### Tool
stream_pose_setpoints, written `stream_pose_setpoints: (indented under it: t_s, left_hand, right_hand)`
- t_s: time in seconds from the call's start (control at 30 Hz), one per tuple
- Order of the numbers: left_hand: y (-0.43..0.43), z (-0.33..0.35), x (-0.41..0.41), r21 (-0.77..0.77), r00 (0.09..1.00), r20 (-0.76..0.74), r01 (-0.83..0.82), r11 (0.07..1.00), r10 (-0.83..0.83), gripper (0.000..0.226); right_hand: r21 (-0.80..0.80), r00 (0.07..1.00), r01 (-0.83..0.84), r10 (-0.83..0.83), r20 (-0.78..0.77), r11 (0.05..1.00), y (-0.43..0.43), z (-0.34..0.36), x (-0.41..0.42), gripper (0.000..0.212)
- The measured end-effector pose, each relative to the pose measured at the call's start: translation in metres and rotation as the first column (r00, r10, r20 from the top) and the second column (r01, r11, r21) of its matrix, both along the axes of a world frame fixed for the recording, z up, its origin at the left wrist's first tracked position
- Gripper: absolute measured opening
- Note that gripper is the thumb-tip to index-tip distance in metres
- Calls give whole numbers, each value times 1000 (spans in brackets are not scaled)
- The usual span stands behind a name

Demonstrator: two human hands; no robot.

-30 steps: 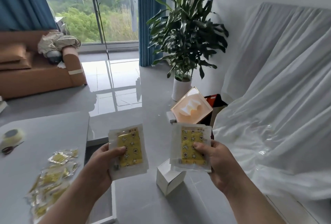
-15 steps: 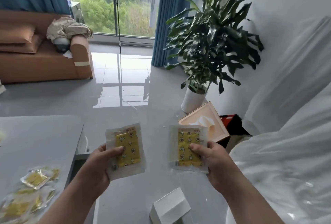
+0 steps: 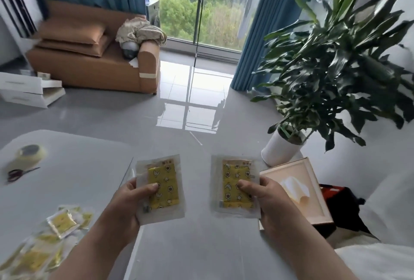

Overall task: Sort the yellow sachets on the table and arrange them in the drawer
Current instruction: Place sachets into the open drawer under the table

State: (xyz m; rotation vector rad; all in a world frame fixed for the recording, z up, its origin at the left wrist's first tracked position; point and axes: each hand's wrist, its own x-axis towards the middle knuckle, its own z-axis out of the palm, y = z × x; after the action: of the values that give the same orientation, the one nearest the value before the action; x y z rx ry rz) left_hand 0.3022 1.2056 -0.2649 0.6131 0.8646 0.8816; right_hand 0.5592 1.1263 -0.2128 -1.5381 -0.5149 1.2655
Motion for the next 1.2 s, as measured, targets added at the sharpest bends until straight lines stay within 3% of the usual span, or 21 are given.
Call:
stream_pose_setpoints:
  t_s: [0.23,0.37,0.5,0.7,0.83,1.0,1.2]
  left_hand:
    - [18,-2,1,0,964,-49,-261,965,261,22]
    - [18,-8,20,-10,895,-81,-440,898,438,35]
    - [5,-10,52,-42,749,-71,-662,748,659,33]
    - [-41,-2,79,-76,557,-75,-831,552,827,42]
    - [-85,2,67,-66,384,-88,-923,379,919,40]
    - [-130,-3,20,-45,222,-105,-975,219,969,25]
    - [-163,-15,-72,-70,172,-148,-984,163,974,37]
  right_hand:
    - [13,961,-274,274,23,962,88,1,13,17]
    - [19,884,-468,468,19,884,139,-3,23,17]
    - [19,764,-645,645,18,764,180,-8,43,17]
    - [-21,577,-817,817,-3,577,202,-18,43,16]
    - [-15,398,-917,917,-19,398,199,-24,3,15]
    - [-28,239,-971,971,-31,238,180,-30,-76,18]
    - [-81,161,-984,987,-17,159,157,-38,-190,21]
